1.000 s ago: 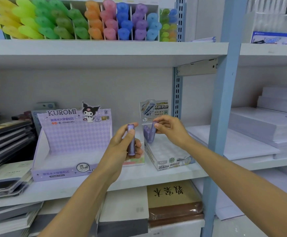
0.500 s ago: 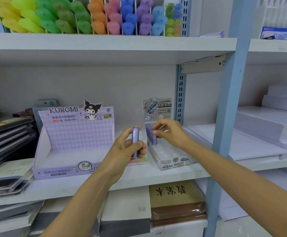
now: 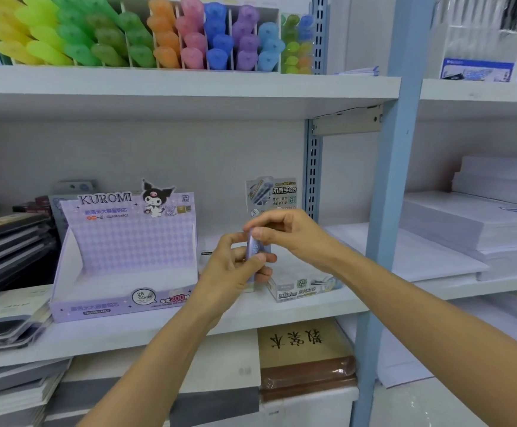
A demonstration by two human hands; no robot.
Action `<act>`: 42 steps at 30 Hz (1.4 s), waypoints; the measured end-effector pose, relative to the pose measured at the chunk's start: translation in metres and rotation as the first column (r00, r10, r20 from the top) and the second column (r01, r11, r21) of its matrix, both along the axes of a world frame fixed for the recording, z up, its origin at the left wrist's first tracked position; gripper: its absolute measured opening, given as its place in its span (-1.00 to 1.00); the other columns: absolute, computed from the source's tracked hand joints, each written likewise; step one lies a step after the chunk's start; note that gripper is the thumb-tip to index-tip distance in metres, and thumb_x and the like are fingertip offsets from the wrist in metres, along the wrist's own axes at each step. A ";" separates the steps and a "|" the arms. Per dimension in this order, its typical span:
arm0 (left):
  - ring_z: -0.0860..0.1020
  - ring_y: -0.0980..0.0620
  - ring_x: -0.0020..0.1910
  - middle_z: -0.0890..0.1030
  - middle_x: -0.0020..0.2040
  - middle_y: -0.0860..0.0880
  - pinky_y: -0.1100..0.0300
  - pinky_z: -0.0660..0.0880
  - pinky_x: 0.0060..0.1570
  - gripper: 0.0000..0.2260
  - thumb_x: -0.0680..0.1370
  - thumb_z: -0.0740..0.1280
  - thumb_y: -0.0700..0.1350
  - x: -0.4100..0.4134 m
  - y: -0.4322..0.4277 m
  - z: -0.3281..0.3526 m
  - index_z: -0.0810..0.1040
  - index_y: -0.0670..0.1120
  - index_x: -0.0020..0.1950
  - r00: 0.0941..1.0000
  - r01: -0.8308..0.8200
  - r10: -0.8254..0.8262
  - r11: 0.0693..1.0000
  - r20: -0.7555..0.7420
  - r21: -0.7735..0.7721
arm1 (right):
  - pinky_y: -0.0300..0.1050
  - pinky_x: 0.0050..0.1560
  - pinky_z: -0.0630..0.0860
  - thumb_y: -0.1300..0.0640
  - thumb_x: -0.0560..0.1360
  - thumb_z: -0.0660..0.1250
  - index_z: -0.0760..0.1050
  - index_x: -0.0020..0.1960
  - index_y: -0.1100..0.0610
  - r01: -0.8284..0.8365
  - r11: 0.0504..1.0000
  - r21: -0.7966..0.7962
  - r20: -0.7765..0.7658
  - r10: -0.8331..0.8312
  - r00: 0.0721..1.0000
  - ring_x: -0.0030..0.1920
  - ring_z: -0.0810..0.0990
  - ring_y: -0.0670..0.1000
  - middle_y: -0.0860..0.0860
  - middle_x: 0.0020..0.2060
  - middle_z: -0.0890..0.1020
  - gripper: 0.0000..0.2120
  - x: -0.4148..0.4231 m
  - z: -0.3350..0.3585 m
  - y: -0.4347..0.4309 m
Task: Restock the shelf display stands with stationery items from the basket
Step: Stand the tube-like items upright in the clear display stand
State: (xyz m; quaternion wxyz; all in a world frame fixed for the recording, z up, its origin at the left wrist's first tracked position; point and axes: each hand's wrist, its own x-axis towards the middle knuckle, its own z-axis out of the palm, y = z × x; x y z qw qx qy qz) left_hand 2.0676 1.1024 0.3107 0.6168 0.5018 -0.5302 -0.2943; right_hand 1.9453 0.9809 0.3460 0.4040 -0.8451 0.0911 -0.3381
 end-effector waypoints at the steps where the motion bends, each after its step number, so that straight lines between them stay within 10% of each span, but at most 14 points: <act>1: 0.66 -0.01 -0.09 0.69 -0.02 -0.06 0.16 0.59 -0.06 -0.67 0.58 0.34 -0.18 -0.003 -0.001 -0.003 0.33 -0.11 0.30 0.992 -0.093 0.093 0.996 0.083 -0.015 | -0.23 0.04 0.56 0.18 0.54 0.36 0.63 0.06 0.07 0.020 1.000 0.008 0.029 -0.020 0.999 -0.04 0.64 -0.09 -0.04 -0.09 0.69 -0.87 -0.003 0.002 0.000; 5: 0.50 0.15 0.08 0.50 0.11 0.11 0.30 0.43 0.08 -0.64 0.55 0.37 -0.14 -0.014 0.001 -0.028 0.34 0.01 0.29 0.750 -0.305 0.430 0.899 0.503 -0.314 | -0.18 -0.08 0.58 0.27 0.56 0.31 0.59 0.07 0.22 0.217 0.972 0.092 0.220 -0.233 0.947 -0.13 0.63 -0.01 0.10 -0.12 0.66 -0.87 -0.020 0.007 -0.010; 12: 0.23 0.01 0.50 0.45 0.39 0.06 0.12 0.16 0.44 -0.68 0.63 0.22 0.02 -0.015 -0.003 -0.054 0.46 0.02 0.37 0.297 -0.095 0.304 0.953 0.905 -0.289 | -0.20 -0.08 0.61 0.28 0.54 0.34 0.60 0.08 0.26 0.406 0.914 -0.004 0.162 -0.400 0.902 -0.10 0.64 0.07 0.20 -0.09 0.66 -0.86 -0.020 -0.014 -0.027; 16: 0.38 -0.03 0.41 0.56 0.27 0.02 0.01 0.38 0.33 -0.76 0.60 0.31 -0.10 -0.003 0.003 -0.055 0.55 -0.05 0.26 0.321 -0.120 0.354 0.935 0.878 -0.333 | -0.18 -0.02 0.60 0.26 0.52 0.38 0.62 0.07 0.23 0.419 0.896 -0.145 0.100 -0.408 0.908 -0.12 0.64 0.01 0.11 -0.11 0.68 -0.86 -0.005 -0.024 -0.030; 37: 0.11 0.12 0.52 0.31 0.47 0.09 0.25 0.06 0.43 -0.58 0.62 0.22 -0.04 0.005 0.003 -0.071 0.30 0.04 0.48 0.315 -0.072 0.299 0.954 0.901 -0.292 | -0.13 -0.06 0.55 0.19 0.50 0.41 0.58 -0.06 0.13 0.428 0.822 -0.376 0.016 -0.457 0.890 -0.16 0.59 -0.07 -0.03 -0.14 0.61 -0.96 0.015 -0.032 -0.026; 42: 0.20 0.05 0.49 0.36 0.45 0.02 0.10 0.13 0.46 -0.61 0.61 0.25 -0.06 0.001 0.009 -0.067 0.37 -0.03 0.45 0.395 -0.077 0.308 0.950 0.866 -0.303 | 0.02 0.11 0.52 0.11 0.56 0.33 0.57 0.22 0.13 0.443 0.780 -0.442 -0.057 -0.518 0.854 -0.02 0.57 -0.02 0.05 0.05 0.62 -0.75 0.001 -0.036 -0.007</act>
